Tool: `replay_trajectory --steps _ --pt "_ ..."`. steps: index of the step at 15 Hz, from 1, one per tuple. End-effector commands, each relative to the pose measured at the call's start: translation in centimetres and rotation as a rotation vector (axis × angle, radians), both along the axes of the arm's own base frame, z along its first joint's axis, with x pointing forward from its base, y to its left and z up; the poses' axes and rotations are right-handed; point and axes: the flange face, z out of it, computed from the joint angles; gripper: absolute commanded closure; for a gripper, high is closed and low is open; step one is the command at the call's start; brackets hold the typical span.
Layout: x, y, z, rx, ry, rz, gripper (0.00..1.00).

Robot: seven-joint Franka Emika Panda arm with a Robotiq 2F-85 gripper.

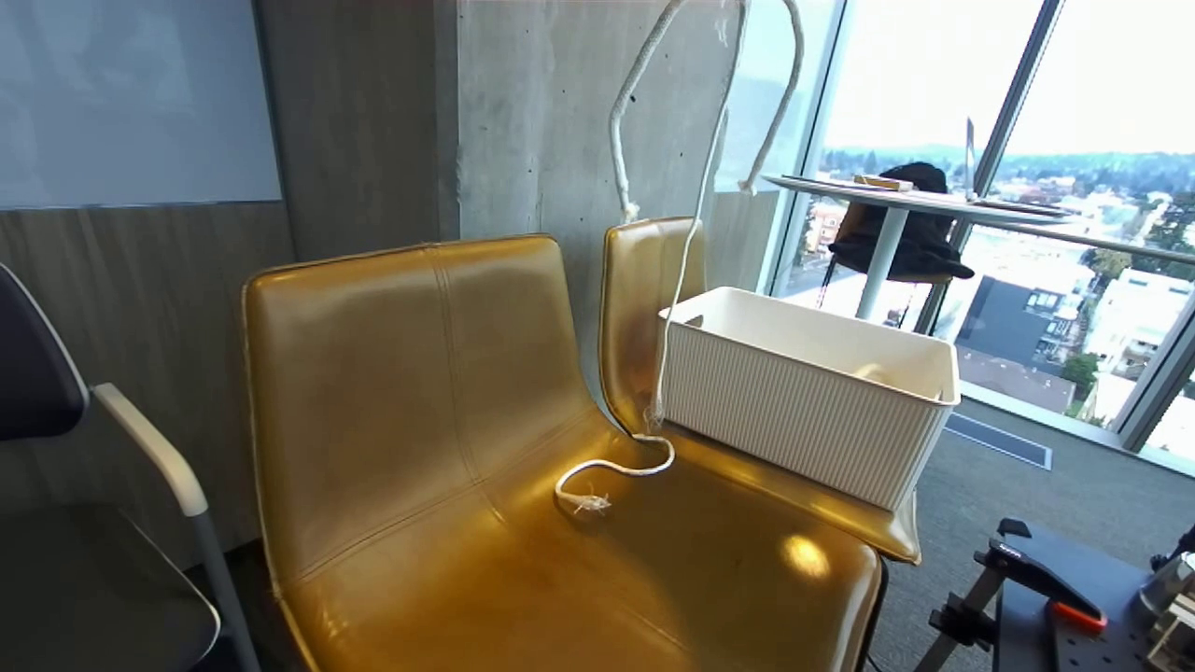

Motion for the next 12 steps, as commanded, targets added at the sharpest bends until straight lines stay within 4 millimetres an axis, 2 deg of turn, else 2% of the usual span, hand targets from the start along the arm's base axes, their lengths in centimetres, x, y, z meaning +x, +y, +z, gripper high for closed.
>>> replay_trajectory --steps 1,7,12 --pt "-2.0 -2.3 3.6 0.009 -0.026 -0.057 0.97" --pt "-5.3 -5.4 10.2 -0.004 -0.093 -0.121 0.97" --pt "-7.0 -6.4 13.3 -0.022 -0.124 -0.145 0.97"
